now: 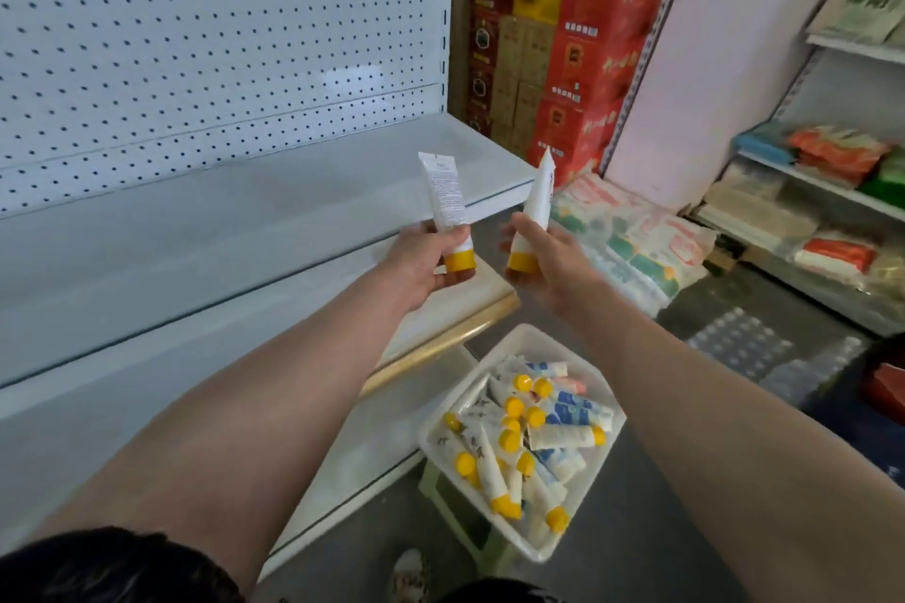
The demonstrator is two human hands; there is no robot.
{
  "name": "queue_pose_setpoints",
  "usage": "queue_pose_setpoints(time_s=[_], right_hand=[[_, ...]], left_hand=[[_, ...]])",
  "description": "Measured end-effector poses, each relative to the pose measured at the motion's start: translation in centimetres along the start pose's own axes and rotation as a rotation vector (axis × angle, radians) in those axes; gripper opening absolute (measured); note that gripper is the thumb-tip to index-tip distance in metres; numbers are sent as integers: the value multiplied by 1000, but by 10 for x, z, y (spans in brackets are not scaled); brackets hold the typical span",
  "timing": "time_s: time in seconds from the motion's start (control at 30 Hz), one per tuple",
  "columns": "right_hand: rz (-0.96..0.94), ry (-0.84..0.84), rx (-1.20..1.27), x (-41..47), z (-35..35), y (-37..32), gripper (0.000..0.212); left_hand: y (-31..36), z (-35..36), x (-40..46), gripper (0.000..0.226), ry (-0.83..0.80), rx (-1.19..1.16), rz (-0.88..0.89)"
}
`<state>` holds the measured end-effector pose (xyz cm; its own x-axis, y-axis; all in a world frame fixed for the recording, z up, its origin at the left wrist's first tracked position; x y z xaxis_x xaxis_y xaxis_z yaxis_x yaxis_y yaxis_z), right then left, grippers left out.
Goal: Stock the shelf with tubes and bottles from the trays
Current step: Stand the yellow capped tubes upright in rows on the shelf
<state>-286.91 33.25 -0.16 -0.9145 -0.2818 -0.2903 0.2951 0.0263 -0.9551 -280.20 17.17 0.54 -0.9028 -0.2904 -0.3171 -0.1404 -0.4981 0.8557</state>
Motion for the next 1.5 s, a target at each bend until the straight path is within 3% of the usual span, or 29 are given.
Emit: queue_pose_setpoints(time_s=[0.13, 0.3, 0.63, 0.8, 1.03, 1.2, 1.5], right_hand=[[-5, -174, 92, -17, 47, -6, 43], [-66, -332, 4, -41, 115, -15, 31], [-117, -557, -75, -77, 269, -4, 39], [-111, -642, -79, -99, 358, 14, 30], [-128, -683, -60, -137, 512, 38, 31], [-67, -651, -67, -165, 617, 68, 34], [-157, -563, -201, -163, 713, 103, 29]], left_hand=[[23, -43, -37, 35, 130, -36, 76], [60, -110, -84, 43, 267, -111, 210], [108, -252, -160, 45, 432, -210, 389], [131, -334, -191, 40, 487, -205, 430], [170, -479, -218, 37, 570, -98, 429], [205, -578, -233, 38, 698, 137, 466], [235, -690, -238, 46, 818, 419, 525]])
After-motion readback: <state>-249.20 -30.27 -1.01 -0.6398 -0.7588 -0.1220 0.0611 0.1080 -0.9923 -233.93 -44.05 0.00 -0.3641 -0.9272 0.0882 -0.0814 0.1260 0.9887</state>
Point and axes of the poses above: each hand's wrist, its own x-axis towards the middle knuckle, its own z-axis out of the palm, y = z × x, the point moved 2 cm from there along x, towards the middle knuckle, and after that the axes turned 10 degrees about -x, right-handed, at the moved point
